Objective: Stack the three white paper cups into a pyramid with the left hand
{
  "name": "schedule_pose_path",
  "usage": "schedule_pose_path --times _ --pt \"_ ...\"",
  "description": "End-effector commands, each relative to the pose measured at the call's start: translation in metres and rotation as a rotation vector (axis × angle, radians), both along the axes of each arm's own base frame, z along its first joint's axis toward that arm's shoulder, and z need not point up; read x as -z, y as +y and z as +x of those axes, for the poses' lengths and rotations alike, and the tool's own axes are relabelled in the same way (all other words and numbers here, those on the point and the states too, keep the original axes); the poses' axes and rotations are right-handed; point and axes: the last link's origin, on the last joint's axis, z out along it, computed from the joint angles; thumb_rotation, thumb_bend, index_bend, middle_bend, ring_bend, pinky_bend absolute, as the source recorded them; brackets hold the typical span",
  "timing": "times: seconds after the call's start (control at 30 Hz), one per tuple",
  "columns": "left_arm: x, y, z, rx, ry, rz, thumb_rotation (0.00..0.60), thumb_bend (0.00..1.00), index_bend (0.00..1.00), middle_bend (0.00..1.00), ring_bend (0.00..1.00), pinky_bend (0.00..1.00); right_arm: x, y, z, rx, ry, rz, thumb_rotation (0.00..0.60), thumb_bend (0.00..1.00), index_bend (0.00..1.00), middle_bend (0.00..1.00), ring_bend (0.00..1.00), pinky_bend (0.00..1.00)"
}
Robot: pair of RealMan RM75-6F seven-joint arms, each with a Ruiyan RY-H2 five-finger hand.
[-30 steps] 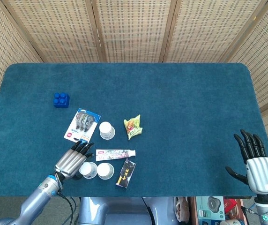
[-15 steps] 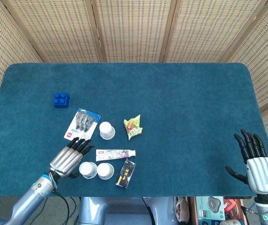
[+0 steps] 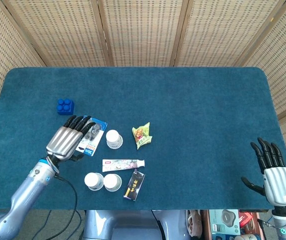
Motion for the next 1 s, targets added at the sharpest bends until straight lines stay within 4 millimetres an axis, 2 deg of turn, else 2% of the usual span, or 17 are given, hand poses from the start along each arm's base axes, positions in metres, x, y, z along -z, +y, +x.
schedule_pose_path --times 0.03,0.2,0.4,0.73,1.0 --pt "0.014 0.027 0.024 0.007 0.015 0.016 0.6 0.24 0.08 0.0 0.0 0.0 -0.001 0.0 -0.001 0.002 -0.003 -0.003 0.6 0.1 0.0 0.0 0.0 0.0" --pt "0.028 0.041 0.034 -0.018 0.029 0.021 0.6 0.24 0.14 0.0 0.0 0.0 -0.002 -0.001 -0.002 0.007 -0.012 -0.004 0.6 0.1 0.0 0.0 0.0 0.0" --pt "0.056 0.062 0.04 -0.092 0.054 0.005 0.6 0.24 0.18 0.0 0.0 0.0 -0.005 -0.002 -0.006 0.015 -0.032 -0.007 0.6 0.1 0.0 0.0 0.0 0.0" --pt "0.086 0.075 0.04 -0.15 0.086 -0.022 0.6 0.24 0.19 0.0 0.0 0.0 -0.006 -0.004 -0.009 0.024 -0.046 -0.003 0.6 0.1 0.0 0.0 0.0 0.0" --pt "0.104 0.076 0.04 -0.152 0.12 -0.047 0.6 0.24 0.19 0.0 0.0 0.0 -0.006 -0.005 -0.011 0.032 -0.051 -0.003 0.6 0.1 0.0 0.0 0.0 0.0"
